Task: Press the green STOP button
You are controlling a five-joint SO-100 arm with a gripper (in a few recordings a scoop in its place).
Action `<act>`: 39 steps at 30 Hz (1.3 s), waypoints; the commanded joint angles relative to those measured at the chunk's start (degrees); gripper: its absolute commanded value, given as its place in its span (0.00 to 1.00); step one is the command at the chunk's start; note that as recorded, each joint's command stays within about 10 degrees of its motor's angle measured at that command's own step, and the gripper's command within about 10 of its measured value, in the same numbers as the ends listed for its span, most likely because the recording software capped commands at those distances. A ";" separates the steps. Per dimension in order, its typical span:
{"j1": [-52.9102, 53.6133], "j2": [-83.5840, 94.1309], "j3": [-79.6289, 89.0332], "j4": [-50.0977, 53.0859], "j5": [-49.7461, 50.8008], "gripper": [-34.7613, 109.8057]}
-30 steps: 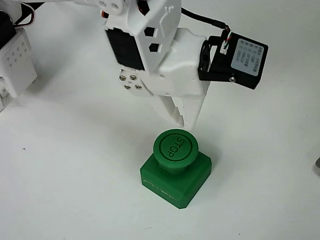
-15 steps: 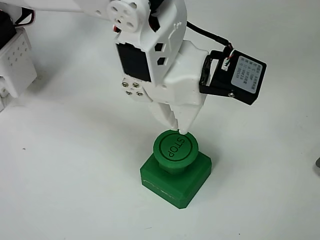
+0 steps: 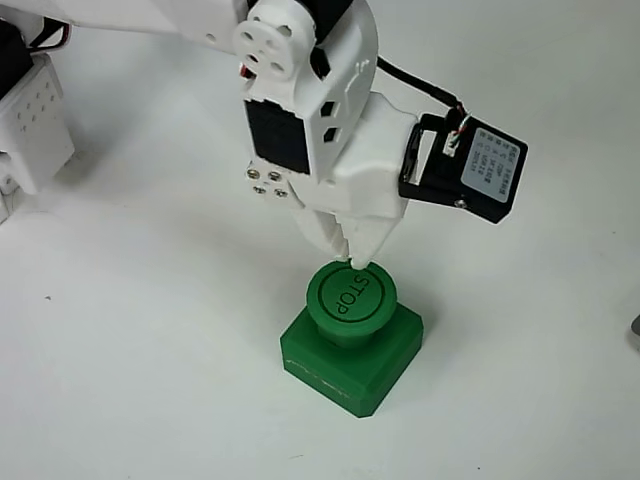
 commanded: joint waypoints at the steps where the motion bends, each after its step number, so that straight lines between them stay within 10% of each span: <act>1: 0.00 2.90 0.09 0.35 -0.53 0.24; 39: 1.58 -6.42 4.22 0.00 -1.32 0.24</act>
